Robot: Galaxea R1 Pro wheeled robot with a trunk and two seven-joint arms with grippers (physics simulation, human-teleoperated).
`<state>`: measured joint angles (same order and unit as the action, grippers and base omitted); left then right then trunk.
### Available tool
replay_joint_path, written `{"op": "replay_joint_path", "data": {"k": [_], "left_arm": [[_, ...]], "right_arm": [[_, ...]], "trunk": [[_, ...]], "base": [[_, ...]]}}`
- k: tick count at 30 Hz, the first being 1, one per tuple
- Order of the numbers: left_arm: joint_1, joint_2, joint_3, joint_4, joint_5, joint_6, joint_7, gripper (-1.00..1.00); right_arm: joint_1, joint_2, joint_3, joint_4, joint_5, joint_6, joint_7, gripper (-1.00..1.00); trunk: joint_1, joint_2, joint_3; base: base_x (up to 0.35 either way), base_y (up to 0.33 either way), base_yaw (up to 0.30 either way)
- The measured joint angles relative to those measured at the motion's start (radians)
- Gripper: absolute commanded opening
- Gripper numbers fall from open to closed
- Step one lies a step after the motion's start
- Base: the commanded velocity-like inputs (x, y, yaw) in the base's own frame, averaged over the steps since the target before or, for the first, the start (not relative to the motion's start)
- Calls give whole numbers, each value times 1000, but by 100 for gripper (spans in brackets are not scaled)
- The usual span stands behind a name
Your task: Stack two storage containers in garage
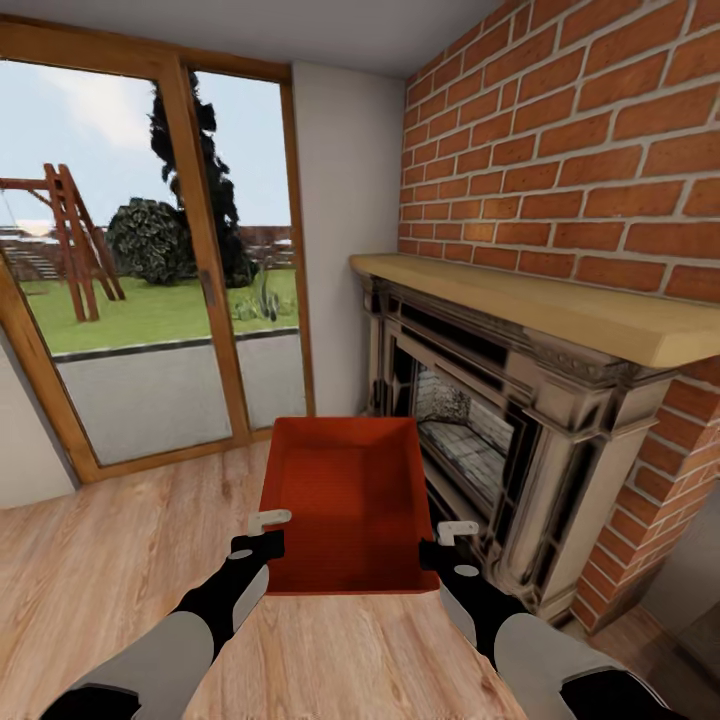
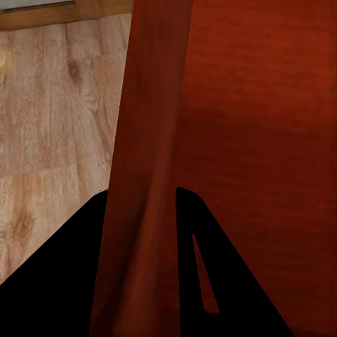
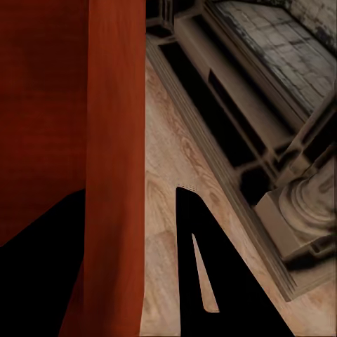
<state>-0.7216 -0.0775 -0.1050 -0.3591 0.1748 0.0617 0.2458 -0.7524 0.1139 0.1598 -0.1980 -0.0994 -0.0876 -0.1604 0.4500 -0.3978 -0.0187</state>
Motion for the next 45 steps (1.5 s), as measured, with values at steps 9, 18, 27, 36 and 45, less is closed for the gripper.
{"op": "replay_joint_path", "data": {"k": [9,18,27,36,45], "left_arm": [[0,0,0,0,0,0,0,-100],[0,0,0,0,0,0,0,-100],[0,1,0,0,-1,0,0,-100],[0,1,0,0,-1,0,0,-100],[0,1,-1,0,0,0,0,-100]], "right_arm": [[0,0,0,0,0,0,0,-100],[0,1,0,0,-1,0,0,-100],[0,1,1,1,-4,-1,0,-100],[0,1,1,1,-3,0,0,-100],[0,1,4,1,-8,0,0,-100]], "trunk": [[0,0,0],[0,0,0],[0,0,0],[0,0,0],[-1,0,0]], "base": [[-331,0,0],[-333,0,0],[-333,0,0],[-326,0,9],[-102,0,222]]}}
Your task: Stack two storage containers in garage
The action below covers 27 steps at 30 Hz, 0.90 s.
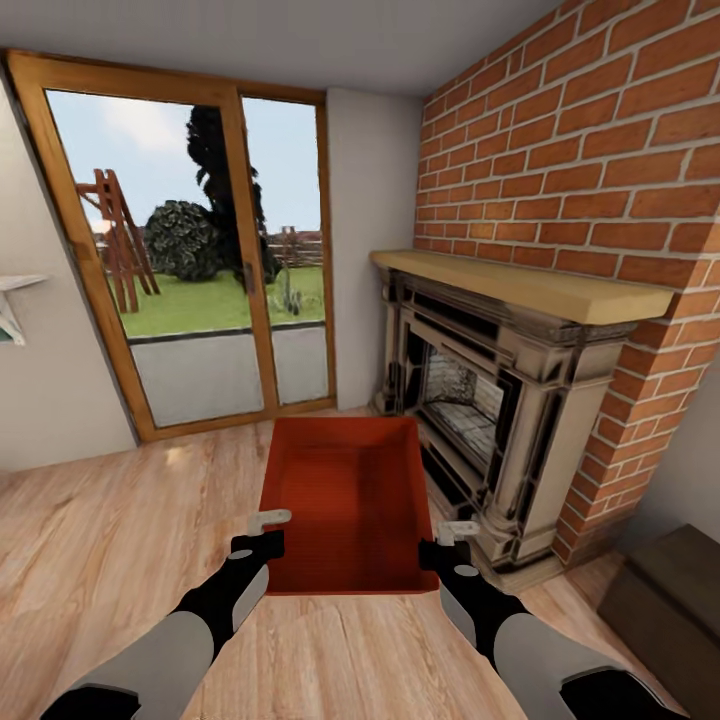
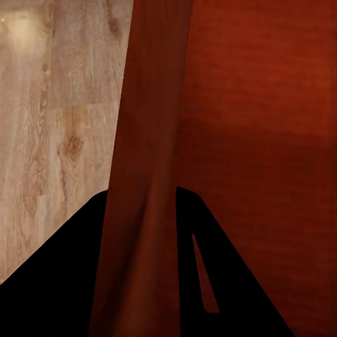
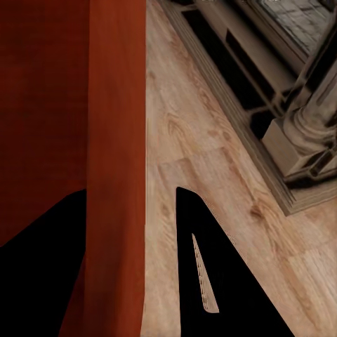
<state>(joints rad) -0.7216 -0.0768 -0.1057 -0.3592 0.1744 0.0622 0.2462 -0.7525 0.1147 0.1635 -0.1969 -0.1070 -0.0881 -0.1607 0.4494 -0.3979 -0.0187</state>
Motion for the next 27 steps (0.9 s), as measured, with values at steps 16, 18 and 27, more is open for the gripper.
{"op": "replay_joint_path", "data": {"k": [16,18,27], "left_arm": [[0,0,0,0,0,0,0,-100],[0,0,0,0,0,0,0,-100],[0,0,0,0,0,0,0,-100]], "right_arm": [[0,0,1,0,-1,0,0,-100],[0,0,1,0,-1,0,0,-100],[0,0,2,0,-2,1,-1,-100]], "trunk": [[0,0,0],[0,0,0],[0,0,0]], "base": [[-1,0,268],[0,0,268],[0,0,268]]}}
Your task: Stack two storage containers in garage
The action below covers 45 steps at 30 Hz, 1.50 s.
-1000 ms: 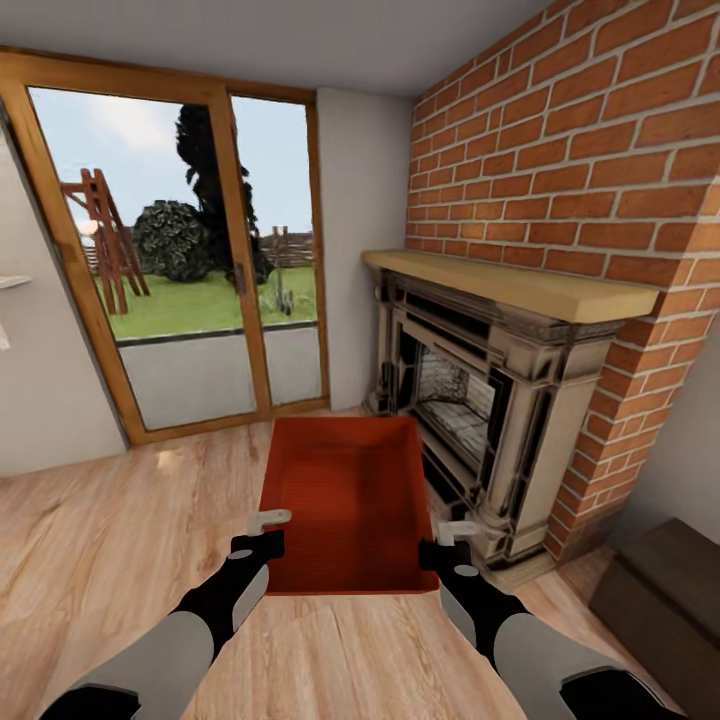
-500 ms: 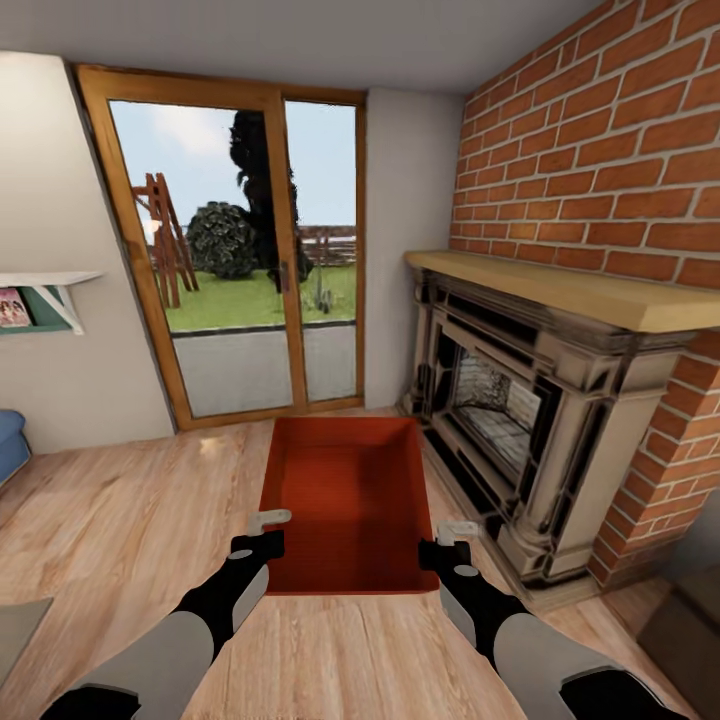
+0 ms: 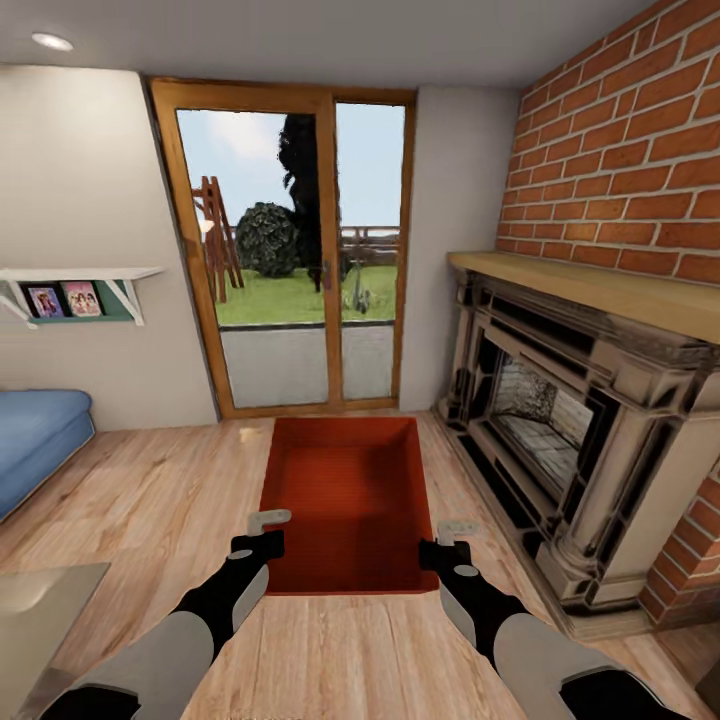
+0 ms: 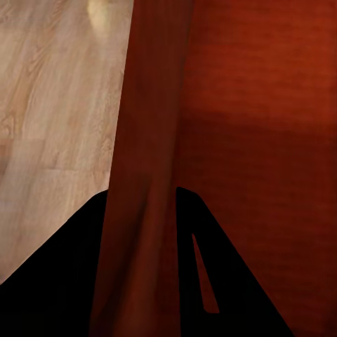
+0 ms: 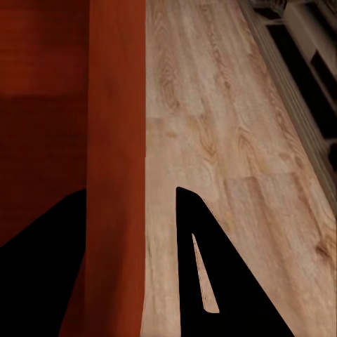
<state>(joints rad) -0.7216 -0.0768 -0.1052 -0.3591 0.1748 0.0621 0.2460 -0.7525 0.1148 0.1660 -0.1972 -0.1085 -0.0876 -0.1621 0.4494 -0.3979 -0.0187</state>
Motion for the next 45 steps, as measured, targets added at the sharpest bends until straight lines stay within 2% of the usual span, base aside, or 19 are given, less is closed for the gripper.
{"op": "replay_joint_path", "data": {"k": [31,45], "left_arm": [[0,-1,0,-2,-1,0,2,-100],[0,-1,1,0,0,0,1,-100]], "right_arm": [[0,0,-1,0,1,-1,-1,-100],[0,0,-2,-1,3,0,0,-100]], "trunk": [[0,0,0],[1,0,0]], "base": [[-1,0,268],[-262,-116,51]]}}
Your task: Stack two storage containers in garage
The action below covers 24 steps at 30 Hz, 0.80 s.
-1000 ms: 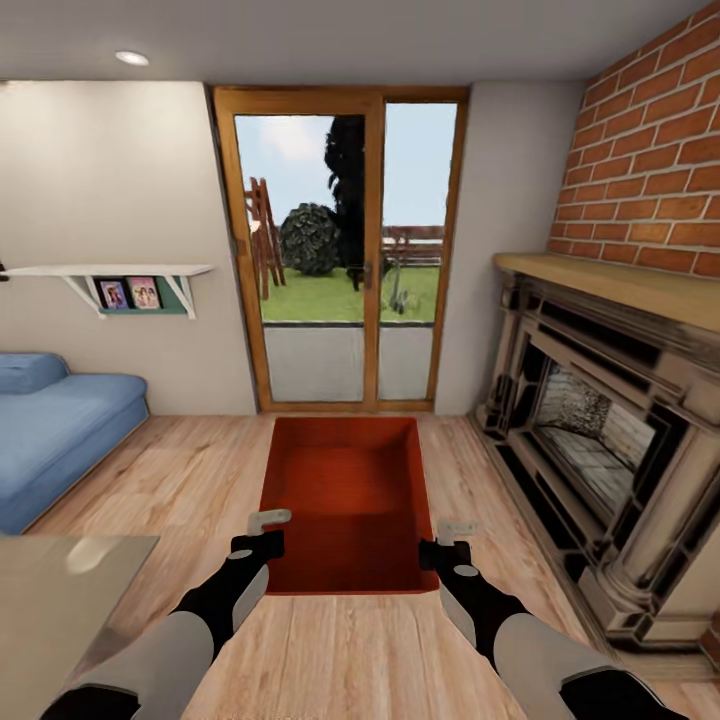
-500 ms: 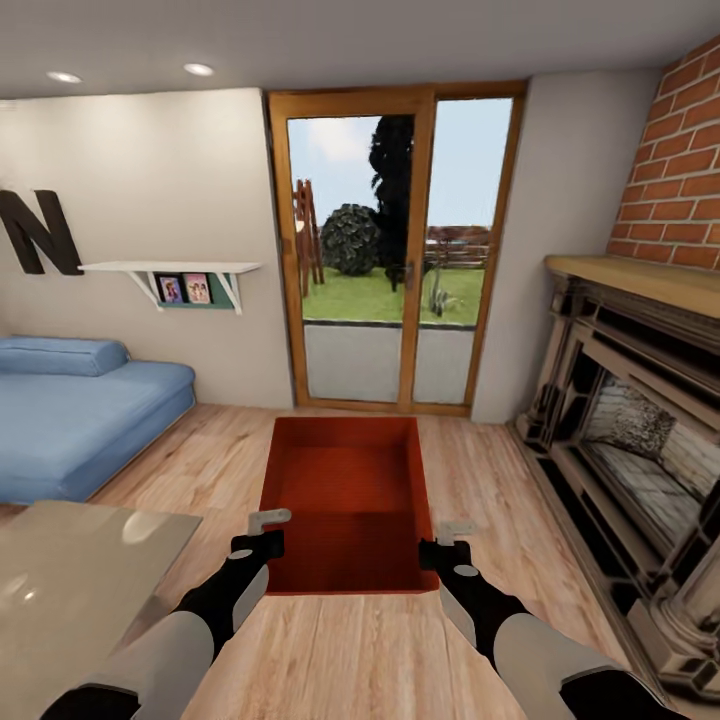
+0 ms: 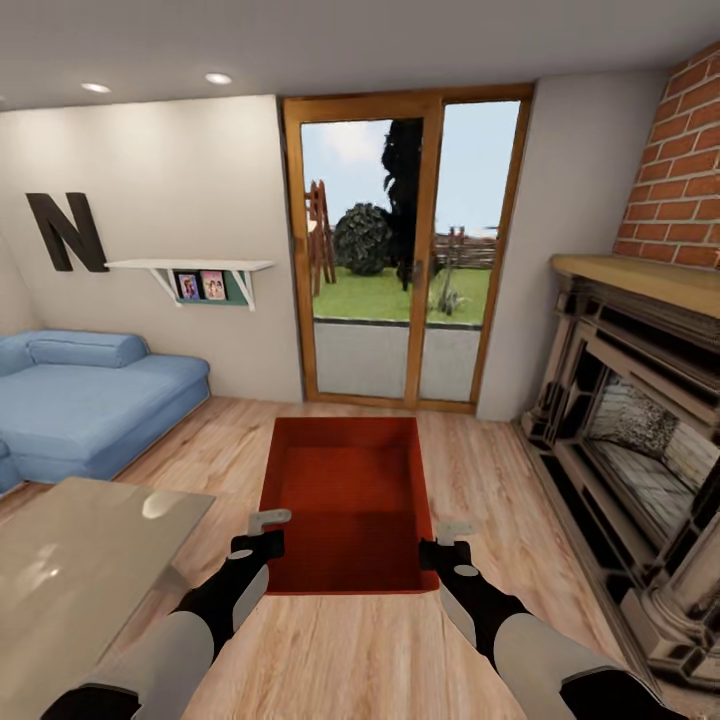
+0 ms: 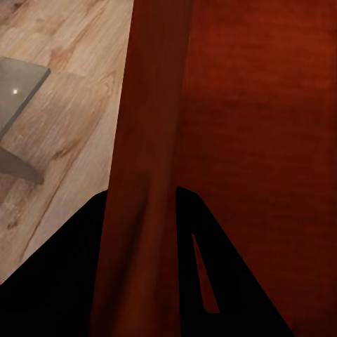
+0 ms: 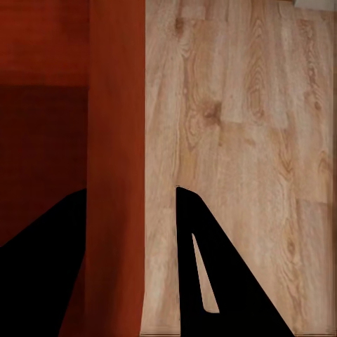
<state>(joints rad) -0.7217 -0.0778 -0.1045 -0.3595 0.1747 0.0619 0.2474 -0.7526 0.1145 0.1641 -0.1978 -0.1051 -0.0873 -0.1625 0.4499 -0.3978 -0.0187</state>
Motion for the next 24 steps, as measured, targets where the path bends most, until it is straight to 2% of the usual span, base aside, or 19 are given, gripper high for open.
{"op": "replay_joint_path", "data": {"k": [6,24], "left_arm": [[0,0,0,0,0,0,0,-100],[0,1,-1,0,1,0,0,-100]], "right_arm": [[0,0,0,0,0,0,0,-100],[0,0,0,0,1,0,0,-100]], "trunk": [[0,0,0],[0,0,2]], "base": [[-298,-135,83],[-298,-149,262]]}}
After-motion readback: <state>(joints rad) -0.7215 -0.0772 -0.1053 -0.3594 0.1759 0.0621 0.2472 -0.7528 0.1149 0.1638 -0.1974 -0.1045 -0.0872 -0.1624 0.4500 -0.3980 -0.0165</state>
